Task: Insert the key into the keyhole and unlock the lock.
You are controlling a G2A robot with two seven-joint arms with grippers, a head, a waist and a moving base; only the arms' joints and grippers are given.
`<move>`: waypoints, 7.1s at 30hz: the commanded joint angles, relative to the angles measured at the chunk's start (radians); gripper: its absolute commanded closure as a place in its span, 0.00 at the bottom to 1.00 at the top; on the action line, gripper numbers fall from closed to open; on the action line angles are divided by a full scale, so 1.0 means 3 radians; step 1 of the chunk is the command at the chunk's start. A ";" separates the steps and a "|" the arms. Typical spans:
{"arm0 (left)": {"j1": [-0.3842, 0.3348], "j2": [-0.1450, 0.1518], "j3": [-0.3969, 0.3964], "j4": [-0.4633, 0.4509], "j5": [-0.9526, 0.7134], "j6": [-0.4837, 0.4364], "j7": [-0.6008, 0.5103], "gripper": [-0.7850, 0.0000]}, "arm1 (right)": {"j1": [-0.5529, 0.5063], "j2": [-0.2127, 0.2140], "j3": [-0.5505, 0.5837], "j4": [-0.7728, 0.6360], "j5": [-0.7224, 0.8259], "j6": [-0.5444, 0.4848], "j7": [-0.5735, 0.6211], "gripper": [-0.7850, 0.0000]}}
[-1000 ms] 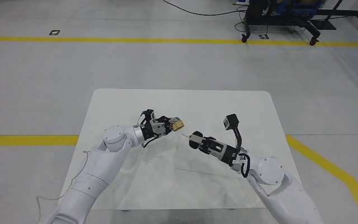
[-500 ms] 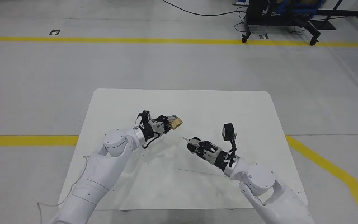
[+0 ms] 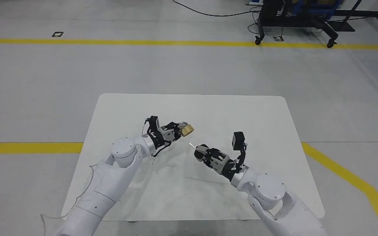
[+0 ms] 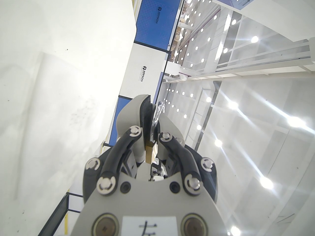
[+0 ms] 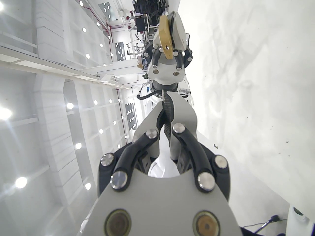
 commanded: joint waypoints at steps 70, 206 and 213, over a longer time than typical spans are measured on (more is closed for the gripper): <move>-0.0004 -0.0075 -0.0038 0.0003 0.0474 -0.0018 -0.0083 1.00 | 0.0361 -0.0625 -0.0701 0.0442 -0.1191 0.0498 -0.1515 1.00; 0.0354 -0.0107 -0.0372 -0.0352 0.0480 -0.0931 -0.0398 1.00 | 0.0494 -0.0626 0.0480 0.1348 0.2827 0.0657 0.1565 0.00; 0.0341 -0.0110 -0.0367 -0.0339 0.0494 -0.0900 -0.0384 1.00 | 0.0494 -0.0626 0.0480 0.1348 0.2827 0.0657 0.1565 0.00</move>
